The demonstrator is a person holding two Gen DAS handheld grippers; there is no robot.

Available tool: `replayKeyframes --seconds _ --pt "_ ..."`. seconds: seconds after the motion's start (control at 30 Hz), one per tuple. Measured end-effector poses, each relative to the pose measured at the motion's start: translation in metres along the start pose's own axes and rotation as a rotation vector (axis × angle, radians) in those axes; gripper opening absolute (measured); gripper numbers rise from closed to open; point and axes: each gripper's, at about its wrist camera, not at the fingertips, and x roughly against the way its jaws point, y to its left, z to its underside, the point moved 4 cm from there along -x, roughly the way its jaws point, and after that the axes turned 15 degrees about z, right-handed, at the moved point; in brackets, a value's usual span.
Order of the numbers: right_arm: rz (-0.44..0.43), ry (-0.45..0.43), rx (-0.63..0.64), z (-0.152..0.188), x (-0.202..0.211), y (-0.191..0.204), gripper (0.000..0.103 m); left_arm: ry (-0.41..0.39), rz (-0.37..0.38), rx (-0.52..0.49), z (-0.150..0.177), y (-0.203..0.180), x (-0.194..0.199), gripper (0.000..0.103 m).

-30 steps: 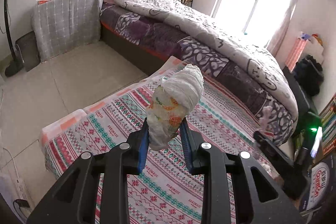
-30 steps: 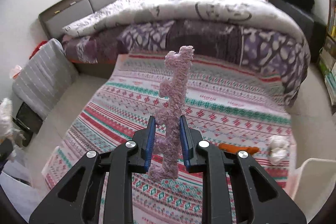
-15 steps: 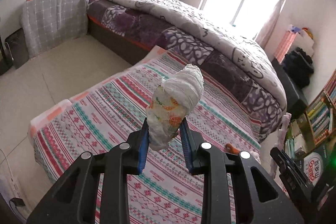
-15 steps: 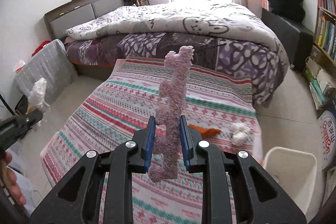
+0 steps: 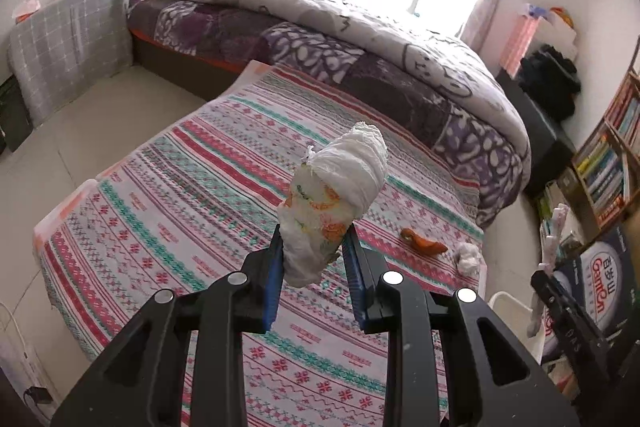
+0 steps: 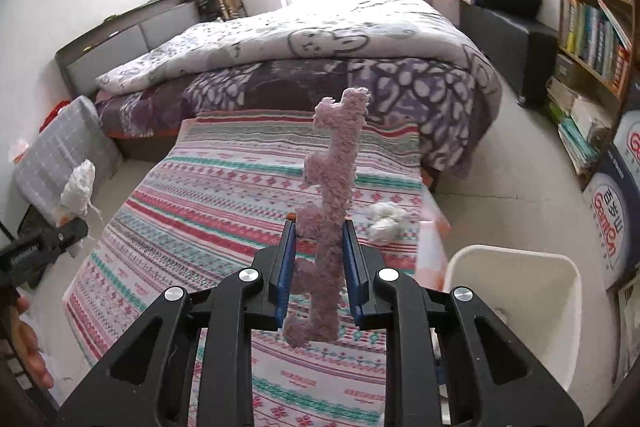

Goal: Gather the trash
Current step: 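Carry the tissue bundle and pink strip toward the white bin with both tools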

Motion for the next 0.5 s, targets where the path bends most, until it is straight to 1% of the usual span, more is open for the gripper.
replayKeyframes --seconds 0.23,0.5 --pt "0.024 -0.012 -0.07 -0.008 0.001 -0.038 0.022 0.013 0.021 -0.04 0.005 -0.028 -0.013 0.028" --pt "0.057 -0.009 -0.13 -0.011 0.002 -0.078 0.022 0.031 0.065 -0.094 0.013 -0.069 -0.026 0.028"
